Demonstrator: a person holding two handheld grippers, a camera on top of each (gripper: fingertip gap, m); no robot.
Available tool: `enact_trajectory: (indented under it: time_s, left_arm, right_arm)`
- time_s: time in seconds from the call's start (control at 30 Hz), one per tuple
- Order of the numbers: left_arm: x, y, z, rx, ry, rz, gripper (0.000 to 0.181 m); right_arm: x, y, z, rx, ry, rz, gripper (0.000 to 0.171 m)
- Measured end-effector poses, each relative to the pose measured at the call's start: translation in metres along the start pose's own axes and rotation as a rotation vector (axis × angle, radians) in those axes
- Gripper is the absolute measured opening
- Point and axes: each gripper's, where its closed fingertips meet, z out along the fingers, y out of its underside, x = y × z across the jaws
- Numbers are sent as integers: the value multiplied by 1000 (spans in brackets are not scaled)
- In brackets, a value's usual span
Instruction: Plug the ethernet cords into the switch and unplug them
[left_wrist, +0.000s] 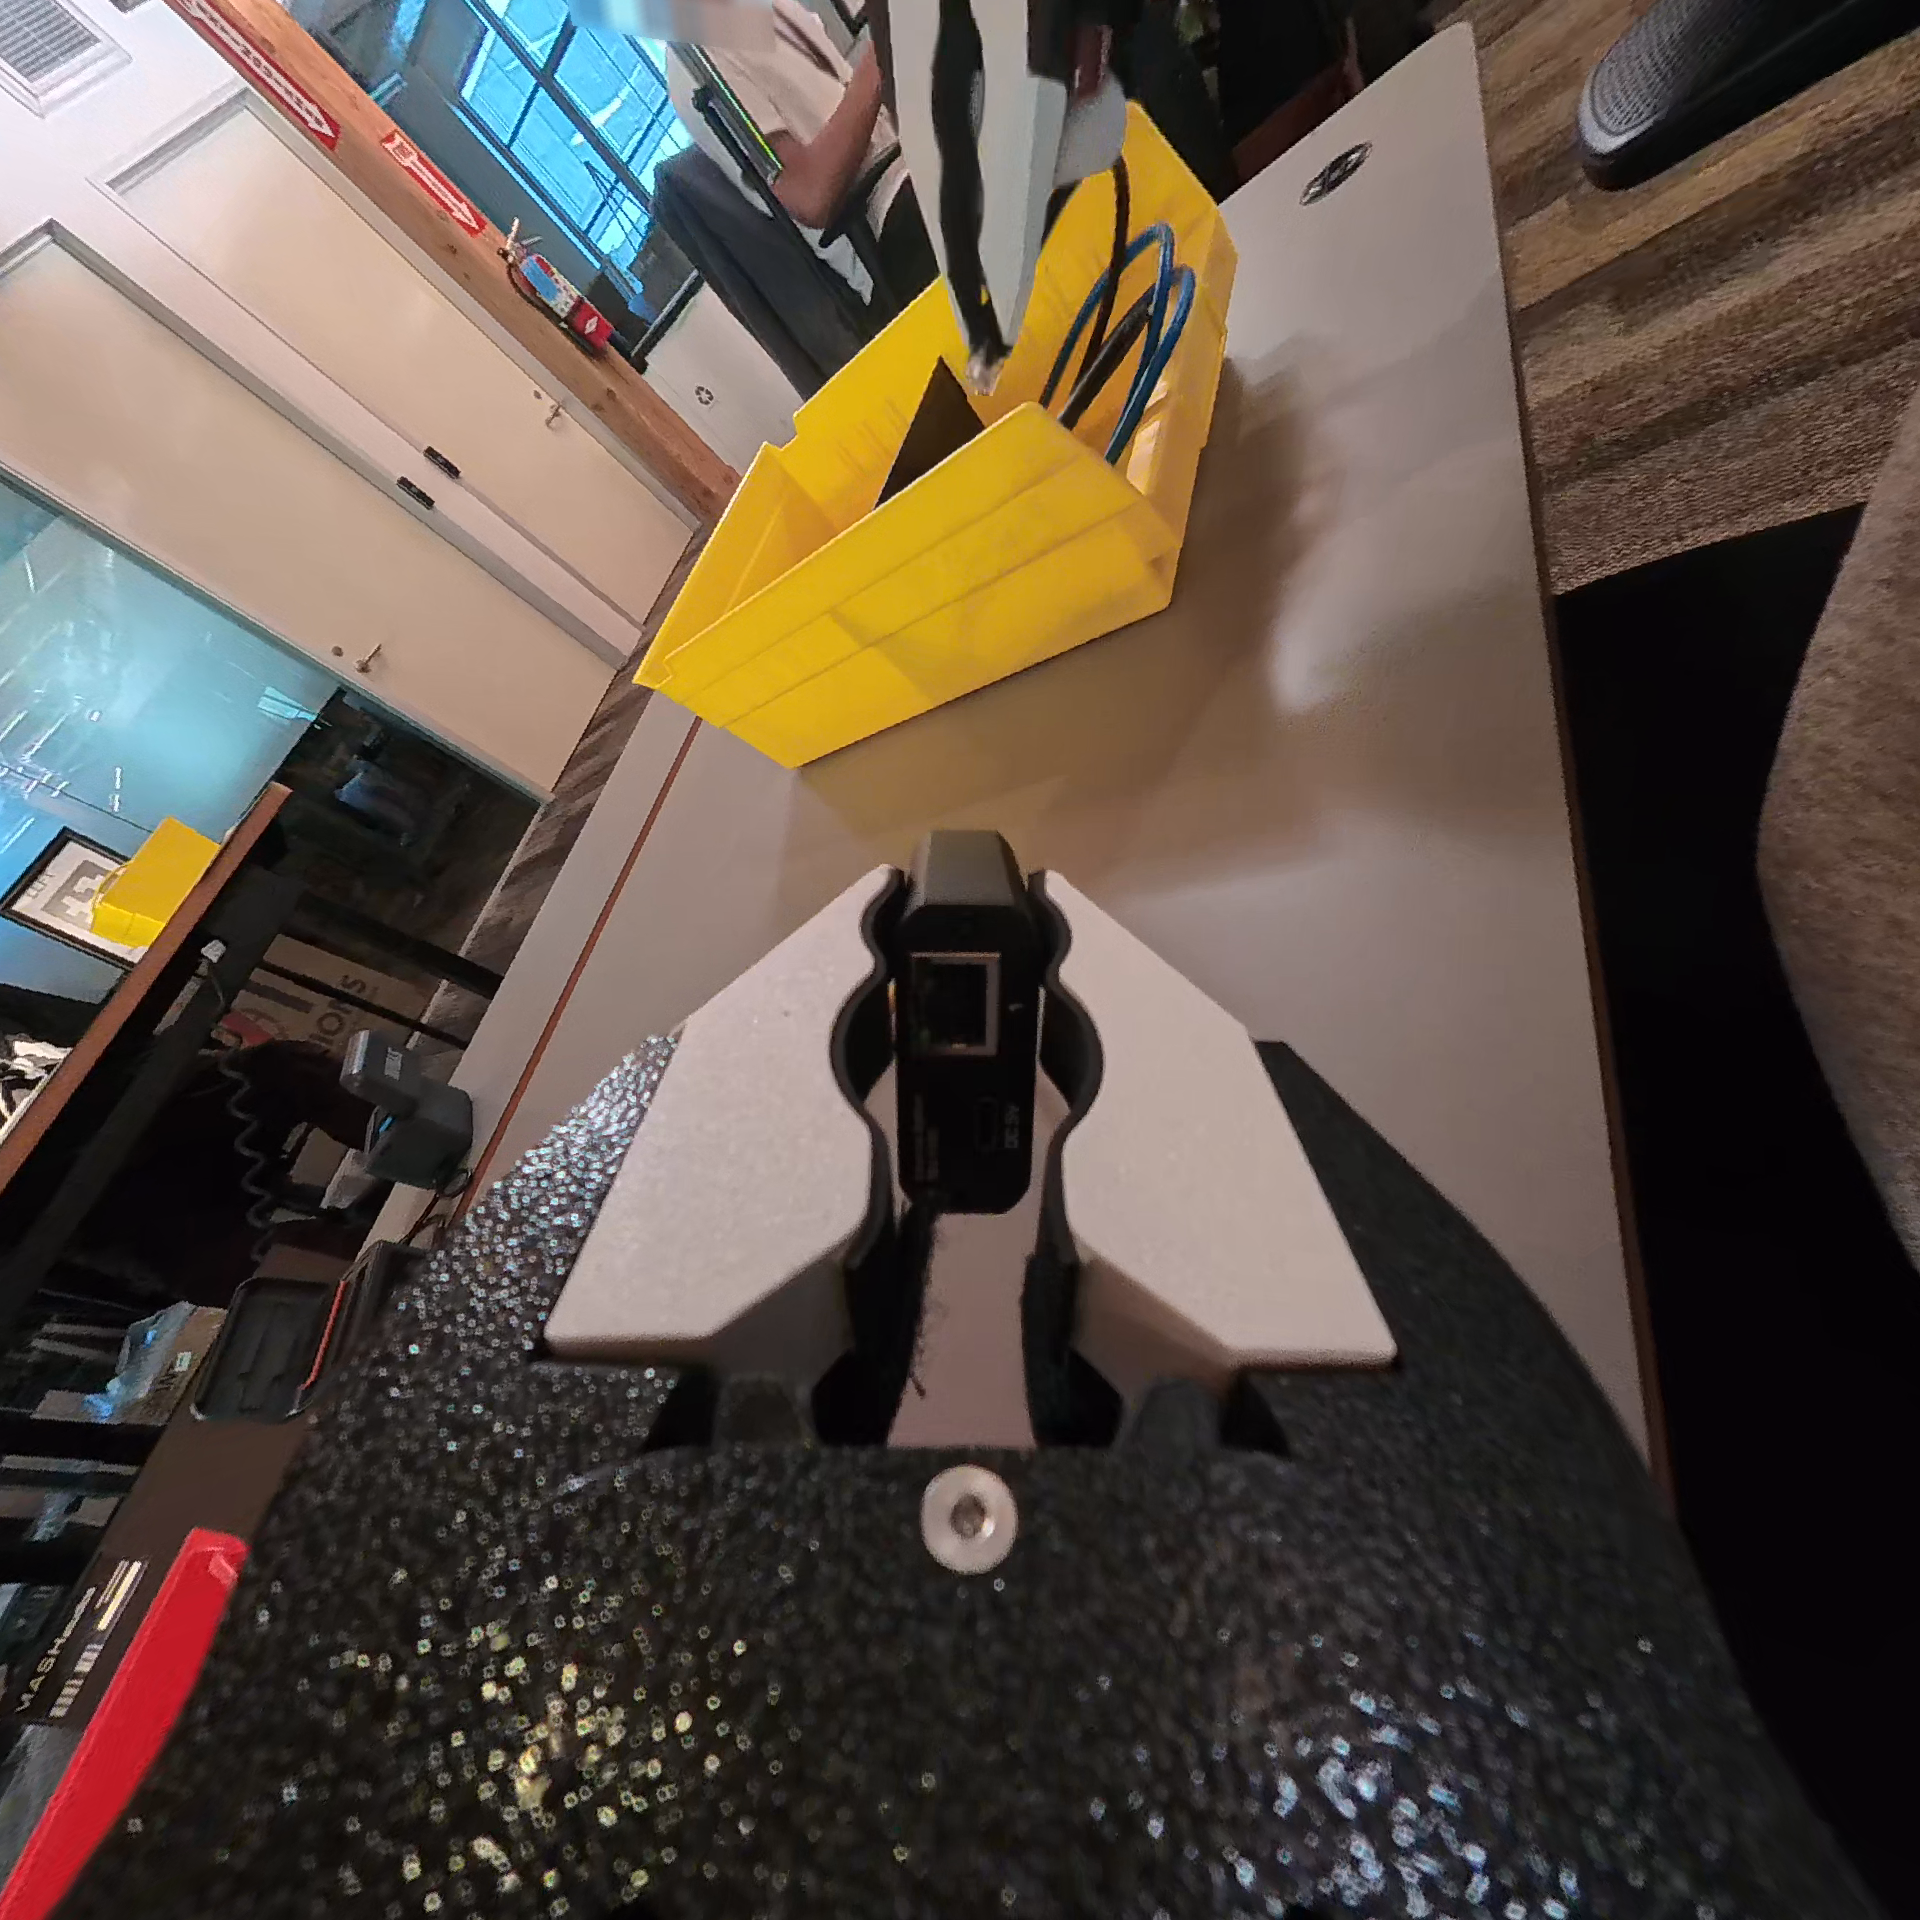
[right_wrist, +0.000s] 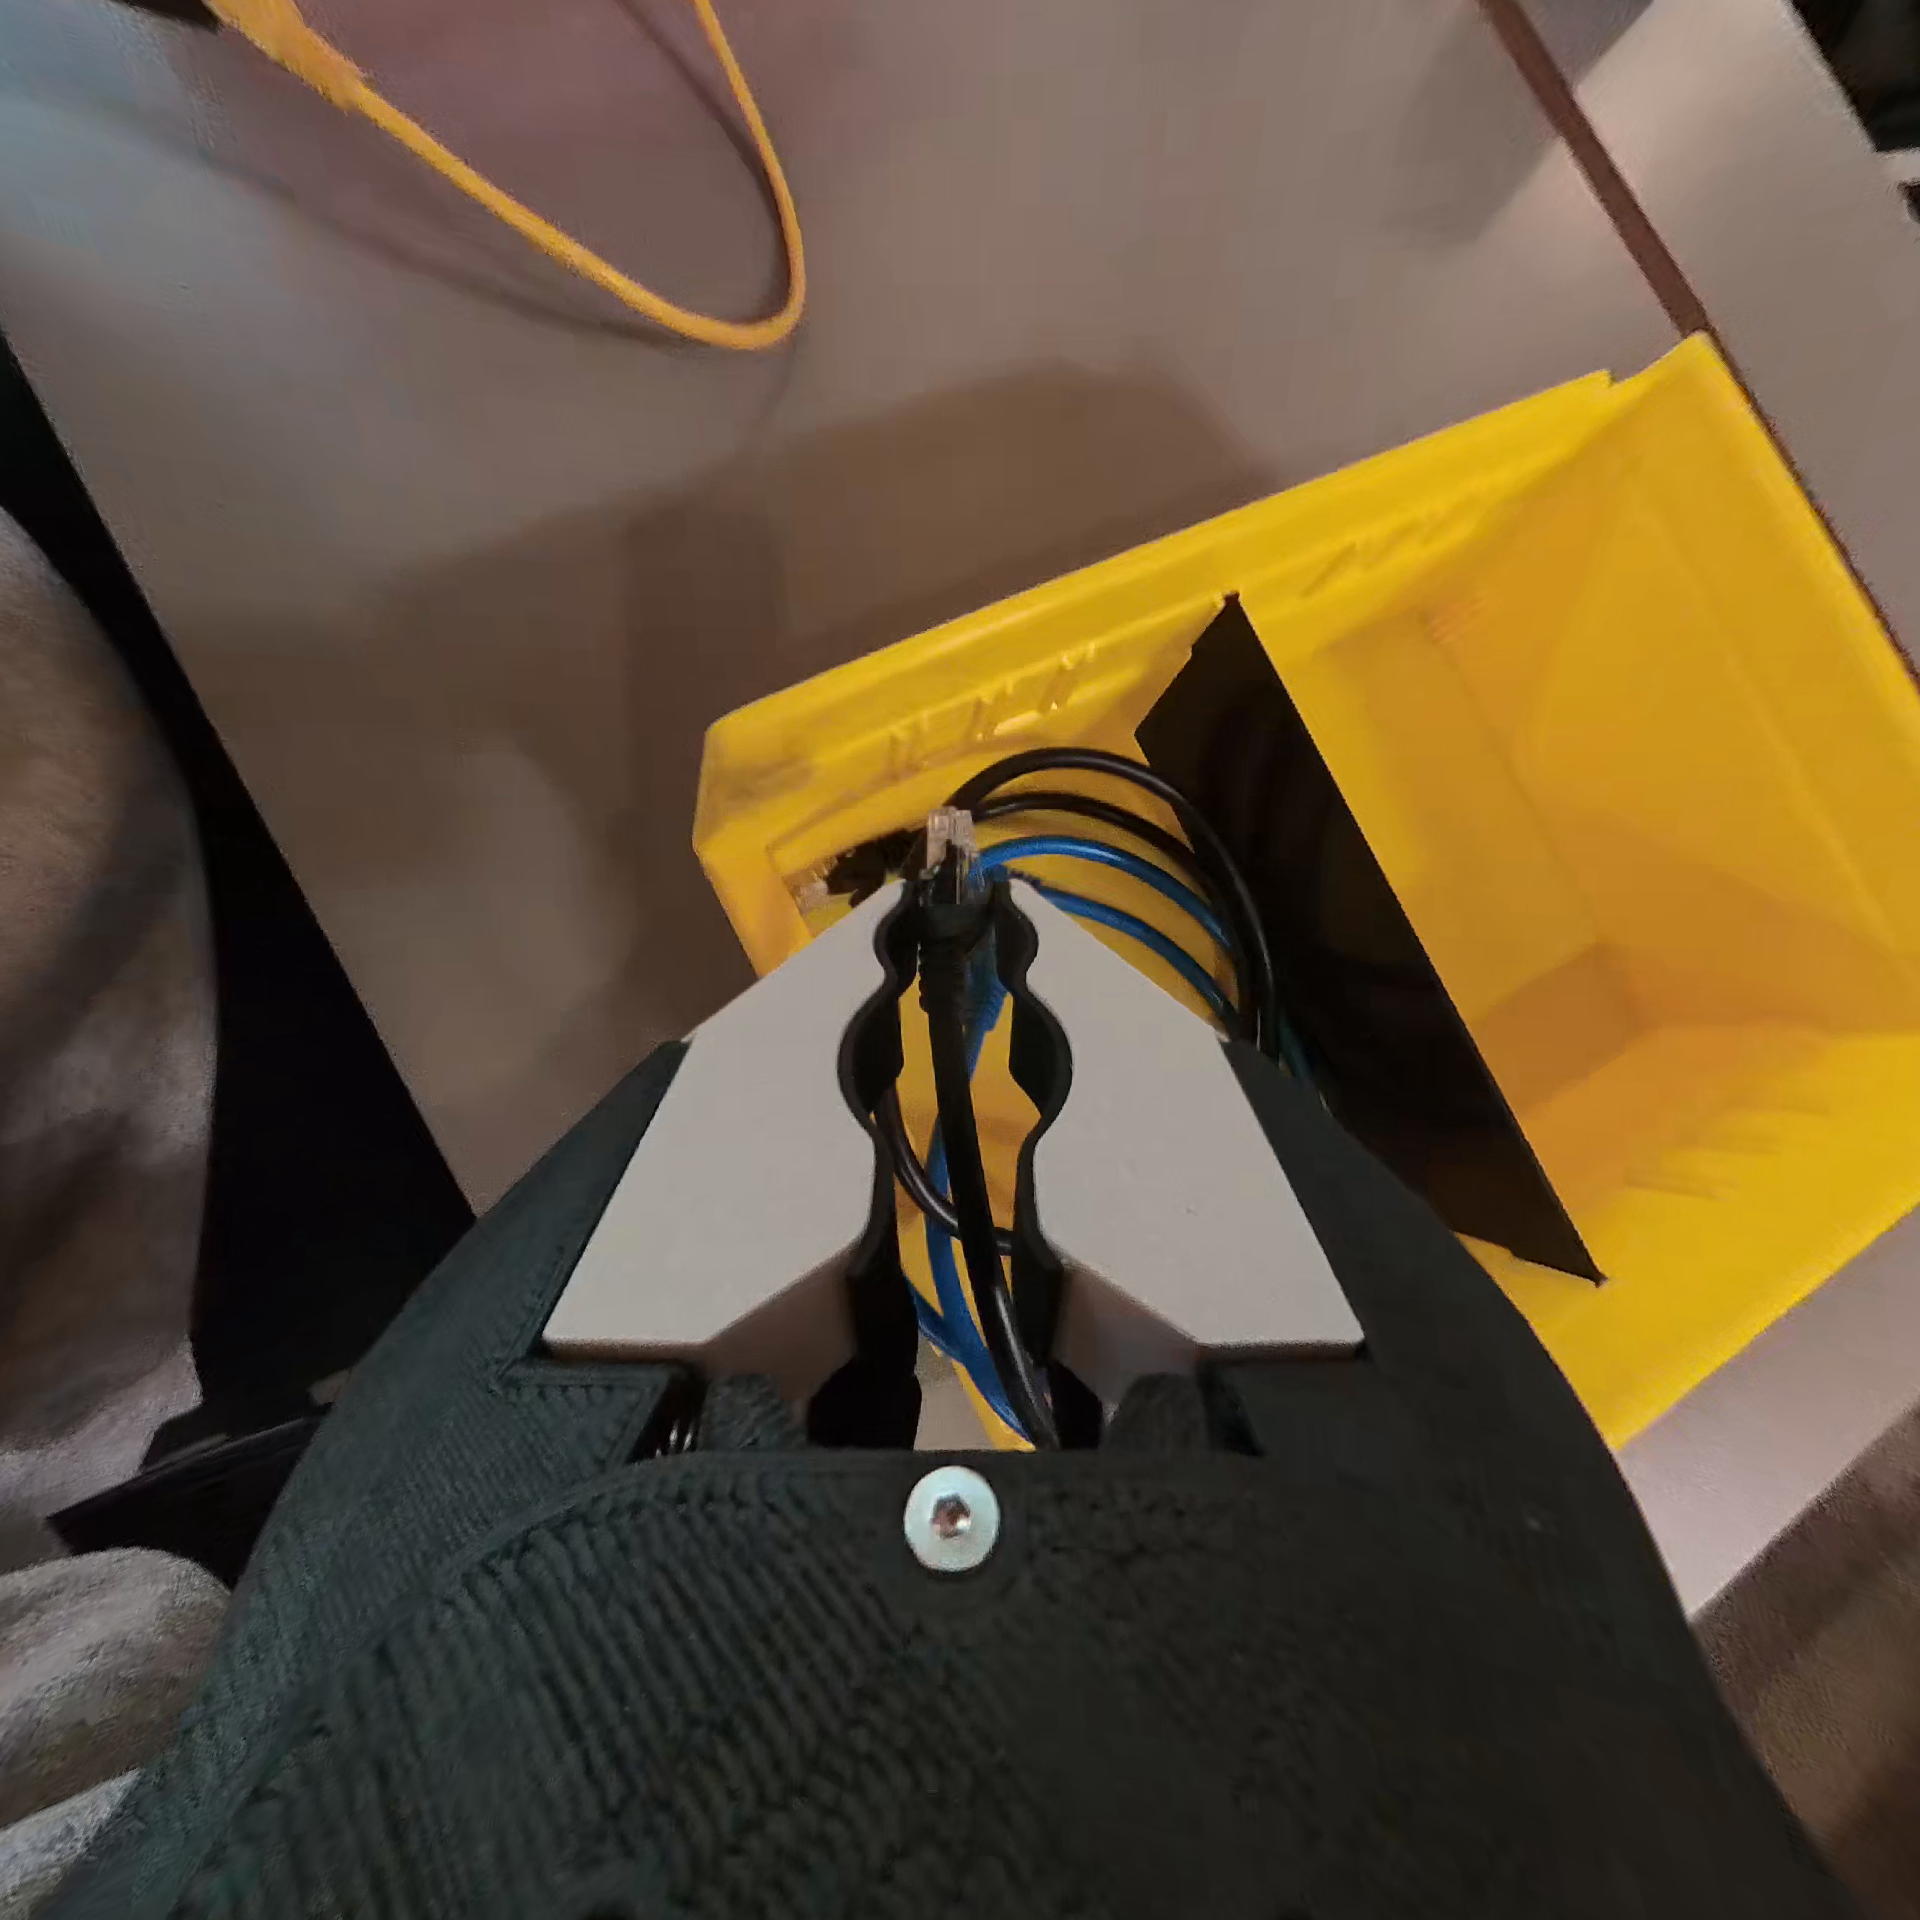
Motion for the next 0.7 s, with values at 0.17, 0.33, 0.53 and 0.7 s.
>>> enact_trajectory:
  time_s: [0.17,0.33,0.53,0.7]
  left_arm:
    - [3,1,1,-11,8,20,20]
    - [4,3,2,-17,17,19,20]
    - [0,2,0,18,24,-56,20]
    - [-1,-18,-10,113,24,-78,20]
  right_arm:
    - [-1,19,15,-144,-10,30,42]
    - [7,30,4,-261,83,18,47]
    - [-21,-42,-13,-1,91,-182,46]
    - [-82,-115,-2,294,-61,-375,45]
